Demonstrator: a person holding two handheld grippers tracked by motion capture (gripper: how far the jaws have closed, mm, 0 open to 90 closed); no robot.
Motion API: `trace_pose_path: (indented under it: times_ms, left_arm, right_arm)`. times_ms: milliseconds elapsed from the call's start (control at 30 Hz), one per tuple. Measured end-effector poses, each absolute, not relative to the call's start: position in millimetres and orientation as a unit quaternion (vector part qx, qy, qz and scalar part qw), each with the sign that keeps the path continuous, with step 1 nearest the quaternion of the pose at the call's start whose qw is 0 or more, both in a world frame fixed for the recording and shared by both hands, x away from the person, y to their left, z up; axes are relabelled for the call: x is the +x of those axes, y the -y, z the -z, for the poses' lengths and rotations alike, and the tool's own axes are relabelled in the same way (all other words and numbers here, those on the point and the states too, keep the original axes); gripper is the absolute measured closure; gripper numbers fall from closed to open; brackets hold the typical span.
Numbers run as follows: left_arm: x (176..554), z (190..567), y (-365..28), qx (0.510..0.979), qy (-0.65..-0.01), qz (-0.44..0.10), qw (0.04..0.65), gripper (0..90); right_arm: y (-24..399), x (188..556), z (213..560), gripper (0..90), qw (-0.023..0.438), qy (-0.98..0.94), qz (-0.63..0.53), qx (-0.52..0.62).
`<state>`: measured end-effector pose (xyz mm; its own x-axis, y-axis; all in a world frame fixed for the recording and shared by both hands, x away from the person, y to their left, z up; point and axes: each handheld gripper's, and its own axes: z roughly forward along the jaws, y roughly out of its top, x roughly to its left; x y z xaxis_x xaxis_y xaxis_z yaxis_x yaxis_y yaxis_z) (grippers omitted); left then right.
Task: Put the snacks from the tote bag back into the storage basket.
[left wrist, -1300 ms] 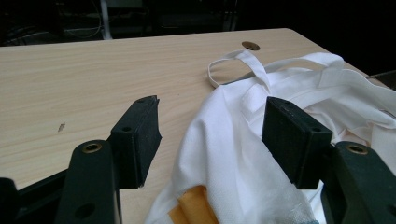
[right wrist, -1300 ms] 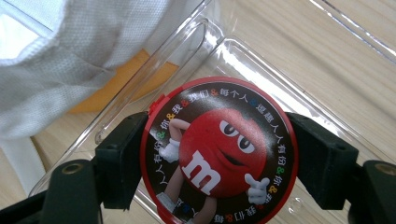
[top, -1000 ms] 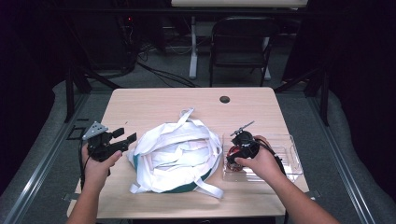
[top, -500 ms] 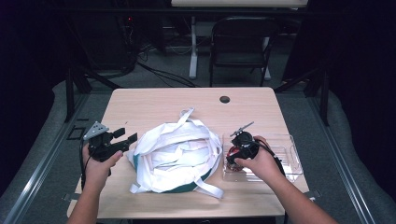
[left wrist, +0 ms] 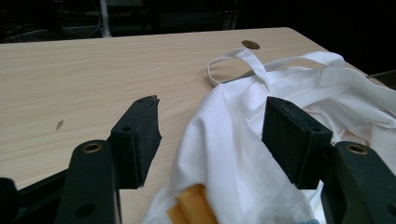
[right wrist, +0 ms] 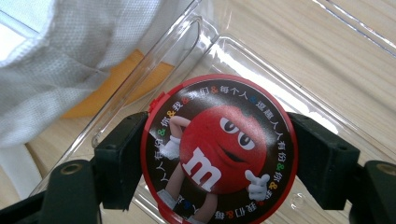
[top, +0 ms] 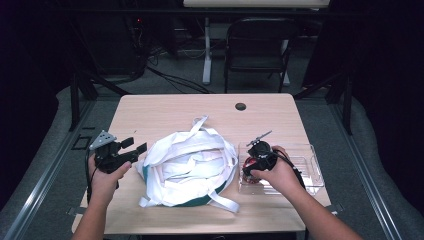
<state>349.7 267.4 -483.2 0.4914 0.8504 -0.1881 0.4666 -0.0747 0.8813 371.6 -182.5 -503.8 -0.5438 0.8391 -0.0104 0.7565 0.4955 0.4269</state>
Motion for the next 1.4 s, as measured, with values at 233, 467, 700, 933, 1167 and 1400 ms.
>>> trace_pose_path:
  times_ms: [233,467,700,933,1167,1400]
  left_arm:
    - [349.6,483.2,-267.3,0.707,-0.466,-0.194,0.496,36.8]
    - [348.8,482.4,-267.5,0.707,-0.465,-0.195,0.497,36.8]
    - [347.7,481.2,-269.3,0.707,-0.462,-0.196,0.498,36.8]
    - [347.3,480.8,-271.8,0.703,-0.466,-0.197,0.501,36.8]
    - [347.6,481.5,-270.6,0.705,-0.465,-0.195,0.498,36.8]
    - [347.3,481.5,-270.2,0.706,-0.464,-0.196,0.497,36.8]
  right_arm:
    - [183.7,370.8,501.0,24.8,0.106,-0.857,-0.193,0.465]
    - [183.4,370.2,497.0,25.0,0.108,-0.856,-0.197,0.465]
    - [184.6,369.9,490.1,25.7,0.109,-0.857,-0.195,0.464]
    - [184.3,367.9,484.1,26.0,0.116,-0.855,-0.200,0.464]
    - [184.7,364.0,474.1,26.5,0.120,-0.853,-0.214,0.460]
    - [185.9,359.8,465.5,27.9,0.117,-0.857,-0.215,0.453]
